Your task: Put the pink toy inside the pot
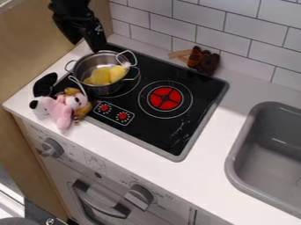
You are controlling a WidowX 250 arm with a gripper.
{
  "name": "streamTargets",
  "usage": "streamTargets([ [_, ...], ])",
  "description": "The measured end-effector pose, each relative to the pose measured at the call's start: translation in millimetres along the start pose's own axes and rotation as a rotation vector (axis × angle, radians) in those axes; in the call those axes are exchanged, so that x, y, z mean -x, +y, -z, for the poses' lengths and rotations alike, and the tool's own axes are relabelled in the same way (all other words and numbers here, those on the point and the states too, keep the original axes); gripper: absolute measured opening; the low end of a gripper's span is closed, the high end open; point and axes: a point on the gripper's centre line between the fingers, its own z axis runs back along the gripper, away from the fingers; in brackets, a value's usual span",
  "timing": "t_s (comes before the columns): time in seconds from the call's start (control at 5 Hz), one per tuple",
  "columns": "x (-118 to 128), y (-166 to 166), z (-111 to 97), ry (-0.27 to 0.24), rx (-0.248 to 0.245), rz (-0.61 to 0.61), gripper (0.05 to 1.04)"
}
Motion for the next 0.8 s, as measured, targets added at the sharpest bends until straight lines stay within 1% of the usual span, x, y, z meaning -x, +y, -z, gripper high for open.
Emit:
streamTargets([
  [0.2, 13, 0, 9, 0.026, -0.008, 0.011, 1.001],
  [0.4, 30, -2, 12, 0.057, -0.027, 0.015, 1.001],
  [0.6, 43, -2, 17, 0.091, -0.056, 0.028, 1.001],
  [0.8, 60, 2, 15, 0.138, -0.076, 0.055, 1.001],
])
